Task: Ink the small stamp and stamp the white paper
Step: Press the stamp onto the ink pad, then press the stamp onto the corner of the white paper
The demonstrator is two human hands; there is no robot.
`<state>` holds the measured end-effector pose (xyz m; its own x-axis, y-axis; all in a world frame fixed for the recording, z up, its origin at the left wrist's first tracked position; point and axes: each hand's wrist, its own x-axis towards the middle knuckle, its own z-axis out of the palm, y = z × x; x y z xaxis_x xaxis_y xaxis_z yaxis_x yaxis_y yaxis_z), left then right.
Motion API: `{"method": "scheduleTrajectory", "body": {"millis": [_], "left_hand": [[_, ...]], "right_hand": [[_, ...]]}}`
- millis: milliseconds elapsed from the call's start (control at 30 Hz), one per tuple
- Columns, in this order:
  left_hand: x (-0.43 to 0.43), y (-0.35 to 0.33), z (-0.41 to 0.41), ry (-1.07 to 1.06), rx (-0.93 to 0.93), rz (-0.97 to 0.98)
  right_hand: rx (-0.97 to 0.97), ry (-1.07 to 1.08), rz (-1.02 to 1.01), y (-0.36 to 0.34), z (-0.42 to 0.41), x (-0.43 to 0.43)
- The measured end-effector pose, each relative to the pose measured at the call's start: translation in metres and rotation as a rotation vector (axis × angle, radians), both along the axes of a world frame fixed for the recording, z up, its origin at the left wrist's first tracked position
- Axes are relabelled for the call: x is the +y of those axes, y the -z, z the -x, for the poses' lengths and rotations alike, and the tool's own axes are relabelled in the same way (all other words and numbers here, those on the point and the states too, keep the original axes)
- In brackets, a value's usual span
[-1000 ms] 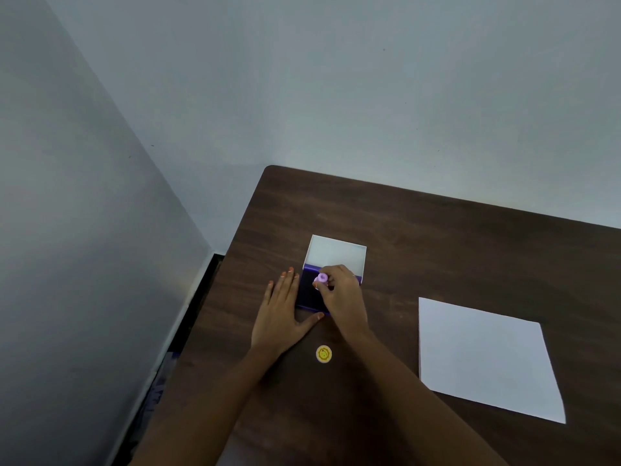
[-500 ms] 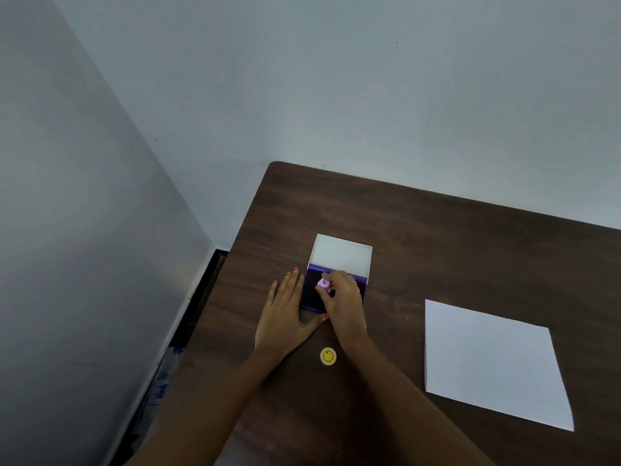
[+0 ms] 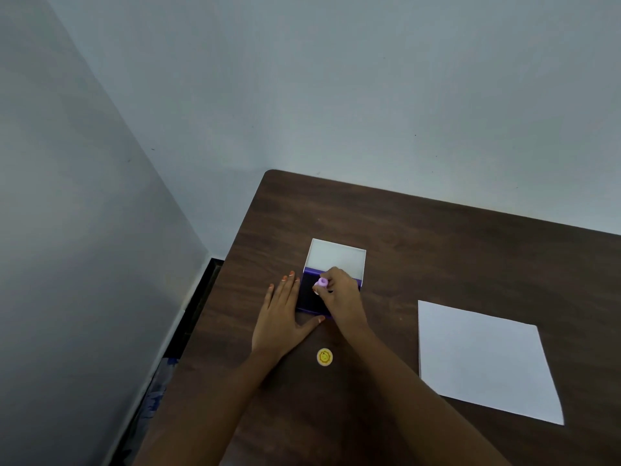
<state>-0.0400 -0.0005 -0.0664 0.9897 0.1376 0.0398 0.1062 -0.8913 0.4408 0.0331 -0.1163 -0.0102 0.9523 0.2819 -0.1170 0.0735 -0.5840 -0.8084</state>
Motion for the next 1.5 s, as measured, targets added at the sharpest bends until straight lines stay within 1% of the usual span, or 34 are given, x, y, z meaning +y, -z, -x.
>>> {"method": "scheduleTrajectory", "body": {"millis": [33,100,133,167,233,267,300,333,433,500,567,633,667,733,800,867,967,1067,1200,1267,1367,1500], "left_hand": [[0.0,0.0,0.0,0.0,-0.005,0.009],[-0.001,-0.001,0.001,-0.008,-0.012,0.021],[-0.001,-0.002,0.001,-0.015,-0.014,0.023],[-0.001,-0.003,0.001,-0.02,-0.016,0.023],[-0.001,-0.004,0.001,-0.025,-0.024,0.031],[-0.001,-0.005,0.002,-0.028,-0.031,0.04],[-0.001,-0.006,0.002,-0.032,-0.038,0.053],[-0.001,-0.006,0.003,-0.036,-0.045,0.069],[-0.001,-0.01,0.003,-0.046,-0.061,0.123],[-0.001,-0.013,0.004,-0.075,-0.055,0.202],[-0.002,-0.018,0.004,-0.13,-0.051,0.271],[-0.007,-0.026,0.0,-0.157,-0.1,0.236],[-0.013,-0.031,-0.004,-0.135,-0.136,0.177],[-0.032,-0.043,-0.013,-0.024,-0.2,0.086],[-0.062,-0.055,-0.021,0.091,-0.214,0.127],[-0.097,-0.06,-0.023,0.189,-0.184,0.185],[-0.147,-0.051,-0.021,0.311,-0.094,0.174],[-0.177,-0.034,-0.019,0.322,0.037,0.143],[-0.19,-0.013,-0.018,0.33,0.102,0.046],[-0.19,-0.007,-0.018,0.345,0.098,-0.014],[-0.189,-0.003,-0.018,0.34,0.087,-0.047],[-0.19,-0.003,-0.017,0.341,0.101,-0.037]], "right_hand": [[0.019,0.067,-0.075,-0.003,-0.002,-0.003],[0.078,0.267,-0.223,-0.008,-0.006,-0.013],[0.176,0.364,-0.318,-0.011,-0.008,-0.019],[0.341,0.459,-0.475,-0.013,-0.01,-0.026],[0.793,0.612,-0.93,-0.022,-0.014,-0.037],[0.964,0.655,-1.111,-0.025,-0.014,-0.043],[1.063,0.659,-1.22,-0.027,-0.014,-0.049],[1.111,0.641,-1.271,-0.029,-0.012,-0.055],[1.158,0.567,-1.35,-0.031,-0.008,-0.066],[1.161,0.532,-1.357,-0.033,-0.005,-0.072],[1.119,0.527,-1.342,-0.037,-0.003,-0.08],[1.047,0.543,-1.307,-0.04,0.0,-0.09],[1.003,0.565,-1.288,-0.04,0.001,-0.098],[0.901,0.622,-1.271,-0.041,0.001,-0.117],[0.798,0.645,-1.265,-0.042,0.0,-0.141],[0.726,0.652,-1.26,-0.044,-0.001,-0.165],[0.664,0.671,-1.242,-0.045,-0.003,-0.196],[0.637,0.72,-1.185,-0.041,-0.004,-0.218],[0.694,0.71,-1.176,-0.037,-0.003,-0.232],[0.645,0.702,-1.035,-0.032,-0.004,-0.233],[0.486,0.663,-0.756,-0.023,-0.003,-0.227],[0.33,0.641,-0.581,-0.013,-0.002,-0.211]]}}
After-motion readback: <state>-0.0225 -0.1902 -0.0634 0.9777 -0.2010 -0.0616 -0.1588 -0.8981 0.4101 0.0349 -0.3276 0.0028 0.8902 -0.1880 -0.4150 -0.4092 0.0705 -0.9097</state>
